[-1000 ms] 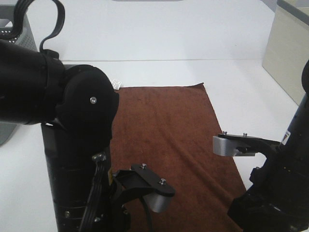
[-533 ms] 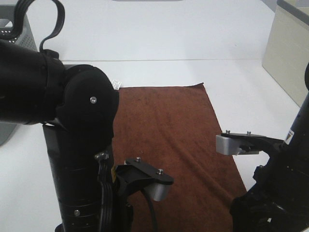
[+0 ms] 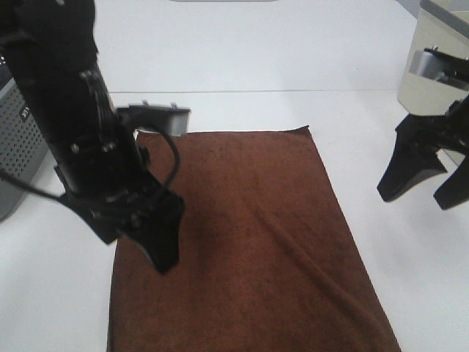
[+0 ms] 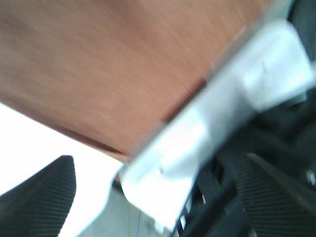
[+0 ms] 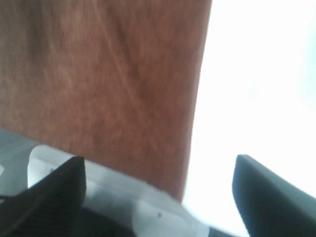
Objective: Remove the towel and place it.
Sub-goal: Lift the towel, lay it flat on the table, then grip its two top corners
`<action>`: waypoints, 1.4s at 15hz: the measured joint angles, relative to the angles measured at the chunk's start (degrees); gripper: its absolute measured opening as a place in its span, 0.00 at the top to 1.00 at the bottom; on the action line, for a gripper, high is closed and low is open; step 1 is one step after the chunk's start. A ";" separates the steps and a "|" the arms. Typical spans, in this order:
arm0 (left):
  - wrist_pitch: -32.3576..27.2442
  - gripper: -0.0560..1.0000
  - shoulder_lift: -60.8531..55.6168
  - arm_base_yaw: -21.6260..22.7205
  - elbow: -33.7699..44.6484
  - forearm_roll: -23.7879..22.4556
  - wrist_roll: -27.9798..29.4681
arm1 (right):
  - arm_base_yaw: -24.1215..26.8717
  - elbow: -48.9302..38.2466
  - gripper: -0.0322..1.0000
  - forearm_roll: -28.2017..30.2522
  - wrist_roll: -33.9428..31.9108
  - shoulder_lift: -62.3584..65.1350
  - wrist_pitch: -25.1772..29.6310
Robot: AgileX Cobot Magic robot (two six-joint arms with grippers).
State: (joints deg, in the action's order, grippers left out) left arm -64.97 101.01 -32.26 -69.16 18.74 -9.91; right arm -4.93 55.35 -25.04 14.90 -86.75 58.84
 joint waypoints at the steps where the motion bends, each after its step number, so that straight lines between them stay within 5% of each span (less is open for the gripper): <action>1: 1.03 0.18 0.86 4.35 -2.46 -0.11 -0.23 | 0.57 3.27 0.18 0.34 0.46 -2.29 0.00; 4: 3.67 0.18 6.25 15.41 -9.34 -0.63 -0.46 | 0.80 15.18 0.17 1.60 0.92 -12.55 0.00; 9: 6.88 0.18 17.88 25.44 -20.97 -1.09 -1.49 | 0.80 35.18 0.17 2.52 3.04 -31.00 -0.17; 15: 7.16 0.18 35.24 26.47 -39.82 -0.86 -5.21 | 0.80 55.58 0.17 1.49 4.81 -49.56 0.80; 21: 7.28 0.18 40.68 26.47 -44.86 2.12 -5.39 | 0.80 59.13 0.17 -1.38 7.91 -55.46 -0.06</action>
State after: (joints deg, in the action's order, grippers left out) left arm -57.70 141.69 -5.79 -114.02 20.86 -15.30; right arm -4.13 114.48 -26.41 22.80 -142.21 58.79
